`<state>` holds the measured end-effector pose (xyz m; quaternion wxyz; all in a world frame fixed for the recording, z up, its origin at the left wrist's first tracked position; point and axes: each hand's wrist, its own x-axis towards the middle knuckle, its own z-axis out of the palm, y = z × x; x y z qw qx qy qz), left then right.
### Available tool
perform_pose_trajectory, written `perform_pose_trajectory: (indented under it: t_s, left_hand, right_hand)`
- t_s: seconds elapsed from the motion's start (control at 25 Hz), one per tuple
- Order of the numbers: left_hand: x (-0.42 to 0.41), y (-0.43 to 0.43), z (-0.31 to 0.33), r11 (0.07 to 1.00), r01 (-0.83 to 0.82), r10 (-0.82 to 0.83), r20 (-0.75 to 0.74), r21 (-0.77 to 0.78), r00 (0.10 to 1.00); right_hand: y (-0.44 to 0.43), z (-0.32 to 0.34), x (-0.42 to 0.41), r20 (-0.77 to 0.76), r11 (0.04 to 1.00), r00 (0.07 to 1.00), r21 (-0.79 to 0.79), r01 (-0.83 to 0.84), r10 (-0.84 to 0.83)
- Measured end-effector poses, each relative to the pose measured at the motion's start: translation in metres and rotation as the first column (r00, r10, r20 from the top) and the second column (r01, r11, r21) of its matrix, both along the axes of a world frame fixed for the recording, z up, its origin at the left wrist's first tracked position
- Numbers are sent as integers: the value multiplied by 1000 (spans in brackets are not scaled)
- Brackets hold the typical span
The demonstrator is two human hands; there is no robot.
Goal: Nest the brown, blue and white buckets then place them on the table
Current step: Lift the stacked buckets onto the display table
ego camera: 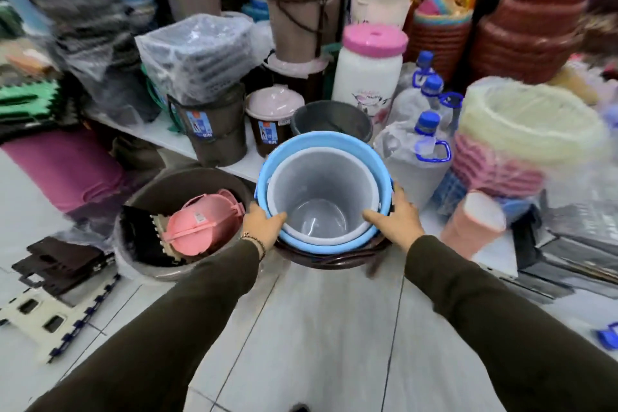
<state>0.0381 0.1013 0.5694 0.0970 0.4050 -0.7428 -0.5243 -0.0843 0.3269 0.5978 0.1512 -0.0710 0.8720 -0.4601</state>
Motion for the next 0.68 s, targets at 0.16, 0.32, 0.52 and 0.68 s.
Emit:
perform_pose_trajectory:
  t_s: [0.16, 0.32, 0.52, 0.68]
  left_hand:
    - [-28, -12, 103, 996, 9, -17, -85, -93, 996]
    - [-75, -31, 175, 991, 9, -34, -192, -130, 981]
    - [-165, -81, 204, 992, 37, -60, -198, -121, 978]
    - [-258, -129, 185, 992, 100, -111, -159, -78, 981]
  right_hand:
    - [-3, 98, -21, -131, 997, 991, -78, 2, -12]
    - [-22, 171, -62, -237, 989, 971, -148, -15, -21]
    - [-66, 198, -143, -303, 989, 952, -145, -2, -42]
    - [-113, 171, -223, -215, 988, 972, -140, 61, -90]
